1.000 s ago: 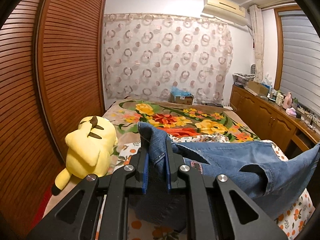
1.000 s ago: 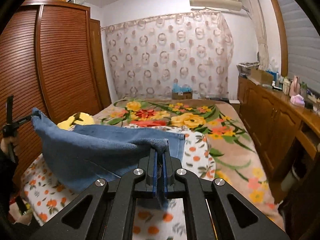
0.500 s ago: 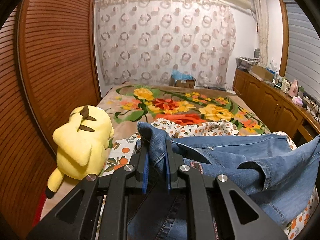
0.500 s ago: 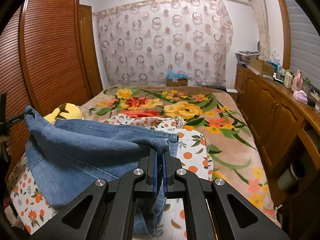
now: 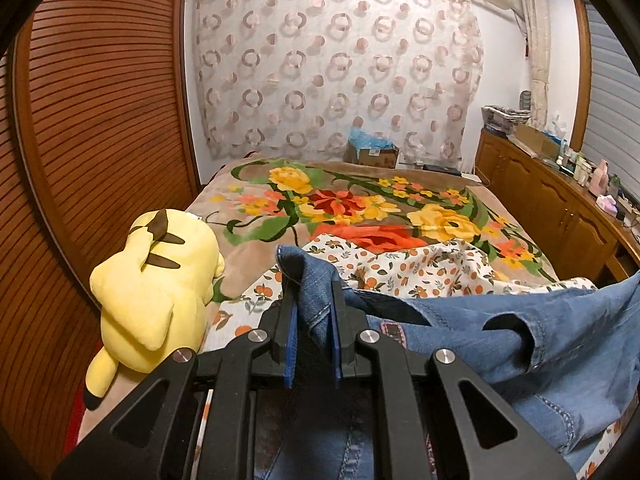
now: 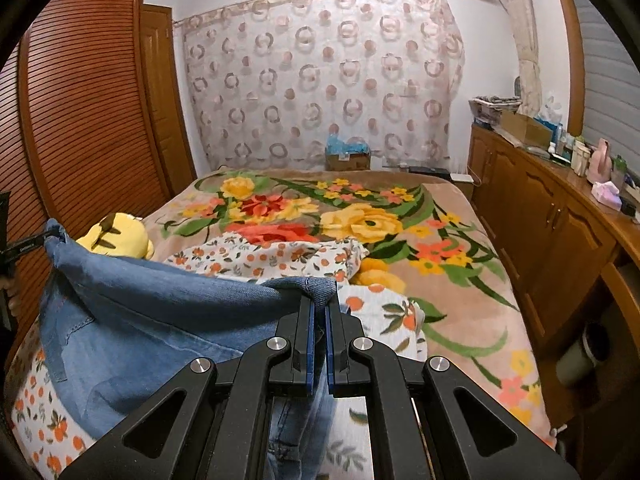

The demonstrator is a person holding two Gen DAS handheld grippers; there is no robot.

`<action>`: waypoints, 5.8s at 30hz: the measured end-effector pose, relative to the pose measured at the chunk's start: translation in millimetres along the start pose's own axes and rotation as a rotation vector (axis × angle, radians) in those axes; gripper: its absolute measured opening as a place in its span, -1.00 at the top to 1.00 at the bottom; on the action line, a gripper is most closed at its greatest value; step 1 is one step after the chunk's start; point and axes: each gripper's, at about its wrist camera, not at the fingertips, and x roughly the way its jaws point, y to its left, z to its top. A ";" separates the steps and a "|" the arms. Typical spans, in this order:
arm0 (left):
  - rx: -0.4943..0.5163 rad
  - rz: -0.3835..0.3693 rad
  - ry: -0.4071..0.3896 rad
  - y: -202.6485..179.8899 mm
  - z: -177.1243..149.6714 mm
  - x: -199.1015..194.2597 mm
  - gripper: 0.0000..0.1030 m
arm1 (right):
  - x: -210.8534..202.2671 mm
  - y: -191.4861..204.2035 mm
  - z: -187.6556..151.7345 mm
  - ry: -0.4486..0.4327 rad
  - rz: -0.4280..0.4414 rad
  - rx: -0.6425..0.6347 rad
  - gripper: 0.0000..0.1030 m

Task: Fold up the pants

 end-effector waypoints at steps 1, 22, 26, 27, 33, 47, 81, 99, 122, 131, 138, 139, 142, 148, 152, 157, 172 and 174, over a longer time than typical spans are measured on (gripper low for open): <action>-0.002 0.001 0.005 0.8 0.8 3.9 0.72 | 4.3 0.5 0.5 0.003 -0.002 0.001 0.92; 0.015 -0.011 0.058 3.6 -4.5 2.0 -0.19 | 53.3 3.2 23.0 0.149 -0.037 0.030 0.67; 0.024 -0.065 0.046 -5.1 -6.5 -8.2 -0.49 | 52.2 3.4 19.1 0.133 -0.052 0.042 0.20; 0.029 -0.079 0.050 -8.7 -7.8 -8.2 -0.50 | 49.0 3.5 19.0 0.127 -0.043 0.045 0.18; 0.058 -0.138 0.086 -38.2 -29.7 -5.9 -0.50 | 38.5 7.7 5.3 0.152 -0.006 0.020 0.15; 0.117 -0.207 0.179 -79.3 -71.7 2.8 -0.50 | 69.4 -6.9 10.0 0.288 0.079 0.073 0.16; 0.090 -0.174 0.103 -56.5 -78.4 -39.9 -0.50 | 3.5 -10.3 16.1 0.276 0.024 0.058 0.29; 0.087 -0.180 0.098 -53.5 -101.8 -62.6 -0.50 | -83.2 -19.7 -11.7 0.147 0.020 0.116 0.92; 0.015 -0.042 0.098 18.2 -99.0 -55.6 -0.50 | -26.2 2.3 -29.9 0.332 -0.013 0.134 0.00; -0.027 0.030 0.144 49.6 -106.0 -40.7 -0.43 | -10.6 8.2 -32.0 0.327 -0.015 0.136 0.00; -0.055 0.047 0.211 59.0 -116.9 -21.4 -0.36 | -10.1 12.8 -34.1 0.313 -0.033 0.109 0.00; -0.056 0.045 0.216 59.2 -117.5 -19.3 -0.36 | -10.1 12.9 -34.7 0.311 -0.033 0.106 0.00; -0.061 0.040 0.230 60.9 -117.5 -13.4 -0.36 | -10.3 12.7 -35.9 0.305 -0.030 0.096 0.04; -0.100 -0.021 0.252 59.7 -117.0 -6.1 0.09 | -11.7 11.7 -36.0 0.300 -0.028 0.070 0.24; -0.080 -0.027 0.249 52.1 -115.4 -7.6 0.34 | -11.7 9.9 -36.2 0.297 -0.009 0.065 0.57; -0.069 0.008 0.212 50.2 -111.7 -17.7 0.75 | -10.4 10.4 -35.0 0.297 0.019 0.060 0.65; -0.053 -0.020 0.029 34.3 -88.5 -92.2 0.78 | -62.3 -1.9 -10.6 0.130 0.032 0.044 0.69; -0.054 -0.033 0.009 32.8 -86.6 -100.6 0.78 | -69.8 -3.4 -10.6 0.118 0.032 0.045 0.69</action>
